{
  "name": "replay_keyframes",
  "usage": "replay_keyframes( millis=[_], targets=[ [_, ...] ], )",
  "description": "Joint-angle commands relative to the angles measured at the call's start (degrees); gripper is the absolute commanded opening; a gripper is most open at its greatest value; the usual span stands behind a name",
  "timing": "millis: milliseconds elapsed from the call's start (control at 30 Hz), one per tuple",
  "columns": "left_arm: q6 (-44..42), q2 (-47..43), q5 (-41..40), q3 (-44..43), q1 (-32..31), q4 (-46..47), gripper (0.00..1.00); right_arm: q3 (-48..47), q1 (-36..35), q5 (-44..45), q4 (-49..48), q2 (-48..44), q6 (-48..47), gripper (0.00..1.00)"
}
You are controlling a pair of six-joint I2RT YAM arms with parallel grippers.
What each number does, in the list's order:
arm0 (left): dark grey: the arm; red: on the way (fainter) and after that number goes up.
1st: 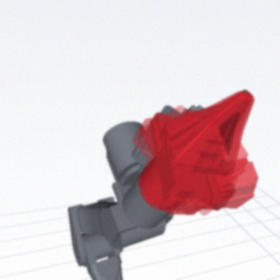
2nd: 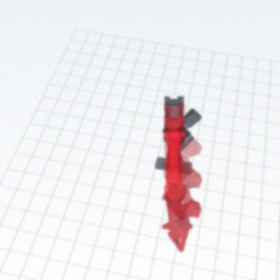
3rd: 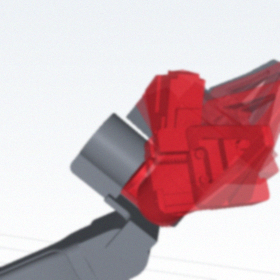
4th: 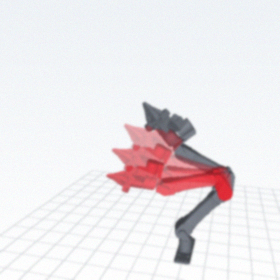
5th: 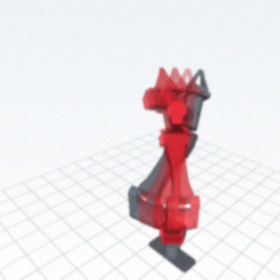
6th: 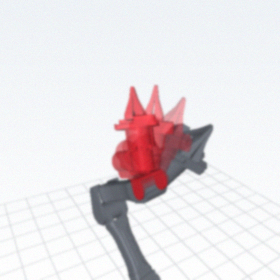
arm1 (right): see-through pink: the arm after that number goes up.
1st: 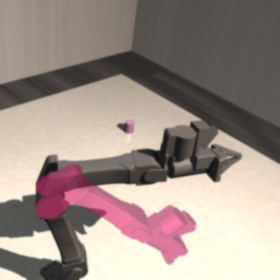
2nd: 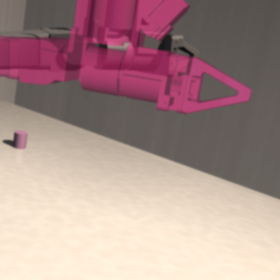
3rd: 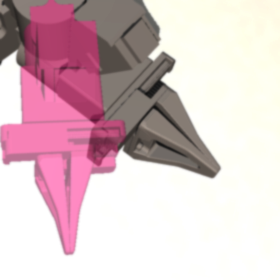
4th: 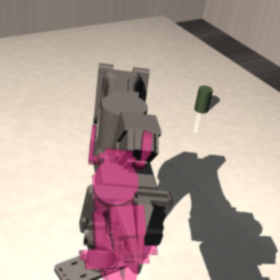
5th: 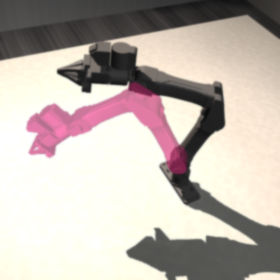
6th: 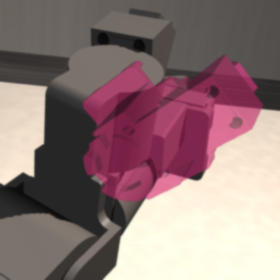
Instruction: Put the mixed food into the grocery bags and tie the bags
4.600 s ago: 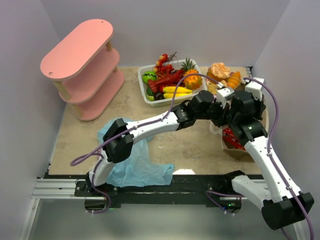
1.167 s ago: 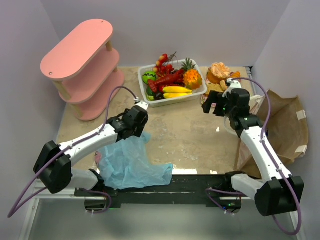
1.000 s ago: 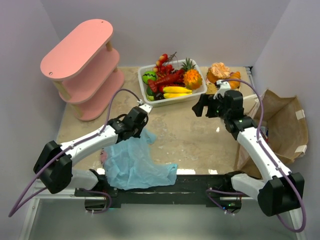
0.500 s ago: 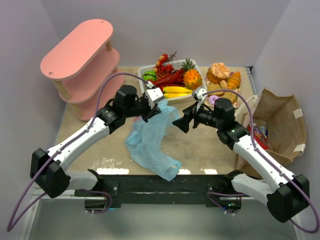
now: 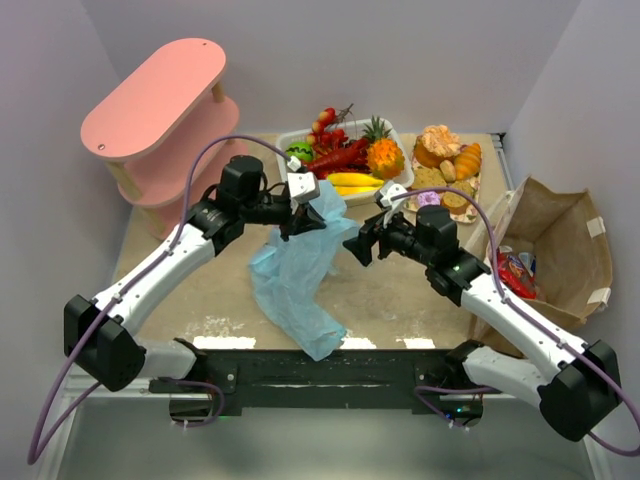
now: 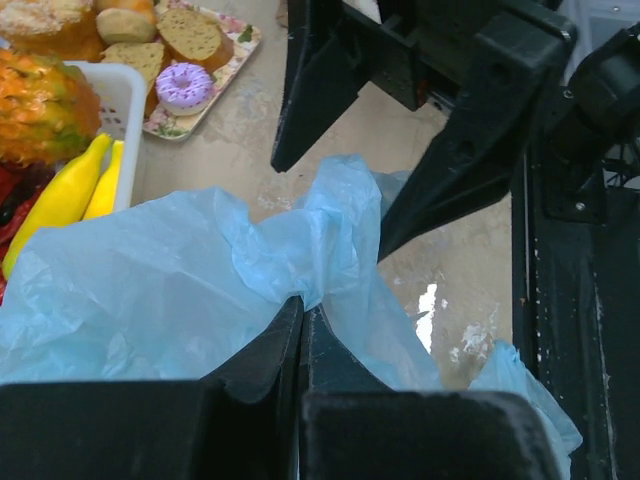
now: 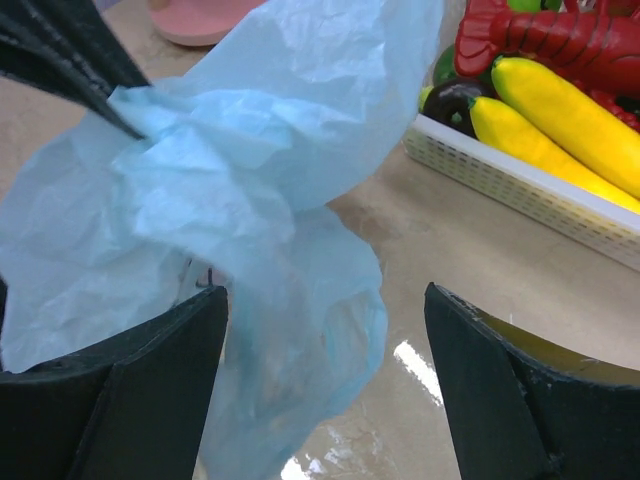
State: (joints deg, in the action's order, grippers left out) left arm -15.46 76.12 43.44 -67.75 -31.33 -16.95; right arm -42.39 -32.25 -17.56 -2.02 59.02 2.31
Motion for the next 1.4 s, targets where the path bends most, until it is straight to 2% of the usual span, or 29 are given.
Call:
replay_keyframes(
  millis=[0,67,100,133,167,200,233,267,300,333,367,467,567,600,667,833,1067,1267,1367],
  targets=[
    [0.08,0.52,8.94,-1.95,1.01,1.04,0.0,-0.5,-0.36,1.14,-6.5,1.0,-0.29,0.72],
    [0.35,0.7,8.07,-1.78,1.1,1.3,0.0,-0.59,-0.36,0.51,-7.38,0.83,0.85,0.61],
    [0.52,0.61,7.11,-1.6,1.27,1.22,0.0,-0.76,-0.36,1.12,-7.21,0.83,1.29,0.46],
    [0.7,0.52,5.88,-1.51,1.27,1.39,0.0,-1.02,-0.44,1.74,-6.08,0.65,1.99,0.35],
    [1.05,0.44,2.56,-1.43,1.27,1.92,0.07,-1.64,-0.36,2.44,-5.28,0.48,2.26,0.26],
    [1.48,0.09,0.44,-1.16,1.27,2.36,0.21,-1.99,-0.36,5.23,-4.4,0.56,3.31,0.15],
    [2.1,-0.26,-6.02,-1.16,1.36,3.32,0.38,-3.65,-0.36,7.08,-1.61,0.65,4.1,0.13],
    [2.89,-0.62,-9.83,-1.33,1.27,3.67,0.67,-4.79,-0.36,8.67,0.33,0.91,4.98,0.09],
    [4.29,-0.88,-13.96,-1.42,1.19,4.2,0.77,-5.94,-0.36,10.43,1.83,1.53,6.9,0.0],
    [4.74,-1.84,-22.35,-1.16,1.01,5.16,0.91,-8.3,-0.44,14.01,6.2,2.05,8.23,0.0],
    [4.83,-2.46,-25.83,-0.9,0.75,5.43,1.0,-9.37,-0.36,15.61,8.07,2.58,9.37,0.0],
    [3.78,-4.74,-38.14,1.29,-3.28,6.31,1.0,-12.97,-0.36,19.66,13.7,5.13,13.15,0.0],
    [3.94,-5.54,-49.39,3.93,-12.76,6.14,1.0,-15.61,-0.8,23.52,16.96,7.59,15.62,0.0],
    [6.91,-5.02,-52.38,4.28,-17.23,5.7,1.0,-15.96,-1.06,24.15,17.22,8.12,16.41,0.0],
    [14.27,-4.66,-62.39,5.16,-22.08,4.91,1.0,-16.49,-1.41,25.55,16.96,8.3,17.55,0.0],
    [25.99,-3.87,-78.29,5.7,-28.78,2.81,1.0,-17.99,-2.9,27.84,16.52,9.35,19.75,0.0],
    [43.13,-0.36,-81.05,7.45,-32.47,3.76,1.0,-19.13,-4.75,32.33,16.35,9.79,22.12,0.0],
    [48.94,6.58,-86.07,5.52,-32.92,-0.28,1.0,-19.66,-5.81,33.12,16.0,9.88,22.83,0.0],
    [48.26,5.81,-83.79,9.01,-32.74,4.98,1.0,-18.96,-5.98,33.21,15.73,9.53,22.83,0.0]
  ],
)
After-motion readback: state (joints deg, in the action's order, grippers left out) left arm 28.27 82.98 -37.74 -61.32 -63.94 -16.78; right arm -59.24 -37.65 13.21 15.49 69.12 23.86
